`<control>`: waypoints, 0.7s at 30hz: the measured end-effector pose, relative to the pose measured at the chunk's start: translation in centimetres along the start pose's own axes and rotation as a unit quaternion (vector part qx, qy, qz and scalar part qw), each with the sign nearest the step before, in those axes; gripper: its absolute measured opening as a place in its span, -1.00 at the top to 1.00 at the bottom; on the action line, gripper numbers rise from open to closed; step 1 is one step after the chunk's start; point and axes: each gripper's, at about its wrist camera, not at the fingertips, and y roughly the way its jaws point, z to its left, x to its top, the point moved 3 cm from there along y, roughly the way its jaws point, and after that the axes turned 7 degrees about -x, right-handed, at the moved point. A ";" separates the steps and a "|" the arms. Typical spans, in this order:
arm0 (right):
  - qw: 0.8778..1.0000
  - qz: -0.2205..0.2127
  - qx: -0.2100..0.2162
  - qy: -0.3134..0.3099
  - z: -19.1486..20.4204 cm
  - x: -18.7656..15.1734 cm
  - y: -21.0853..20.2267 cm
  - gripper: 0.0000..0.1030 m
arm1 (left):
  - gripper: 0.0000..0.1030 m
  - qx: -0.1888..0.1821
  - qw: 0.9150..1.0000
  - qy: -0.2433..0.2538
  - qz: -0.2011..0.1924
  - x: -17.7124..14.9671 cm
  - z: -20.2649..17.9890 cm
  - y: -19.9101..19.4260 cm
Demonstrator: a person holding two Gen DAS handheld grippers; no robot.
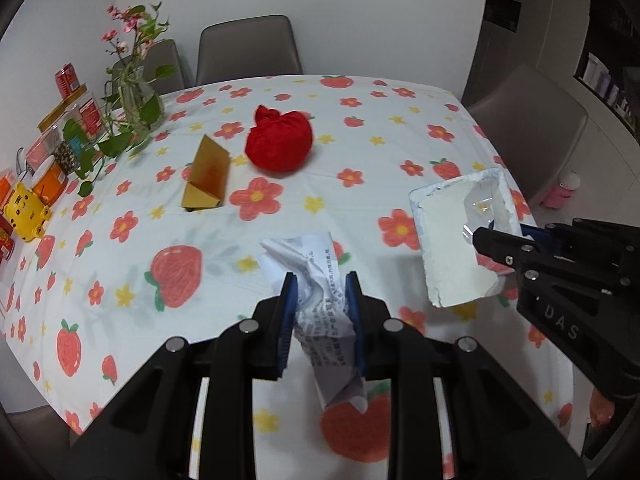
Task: Collect trash
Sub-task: 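Carry the receipt and white plastic tray over the grey trash bin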
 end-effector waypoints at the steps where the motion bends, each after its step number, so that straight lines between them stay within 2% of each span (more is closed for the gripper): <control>1: 1.000 -0.002 -0.003 0.006 -1.2 -0.5 -0.4 0.76 | 0.51 -0.004 1.000 0.006 0.000 0.0 -1.4 0.1; 10: 0.997 0.002 -0.046 0.062 -16.4 -7.5 -4.6 0.76 | 0.51 -0.053 0.997 0.051 0.008 -0.9 -18.4 1.4; 17: 0.990 0.020 -0.092 0.105 -28.6 -15.3 -7.8 0.76 | 0.51 -0.102 0.990 0.097 0.031 -4.5 -33.8 3.0; 21: 0.984 0.035 -0.114 0.130 -33.9 -19.7 -8.9 0.76 | 0.51 -0.127 0.983 0.121 0.049 -6.8 -40.8 4.2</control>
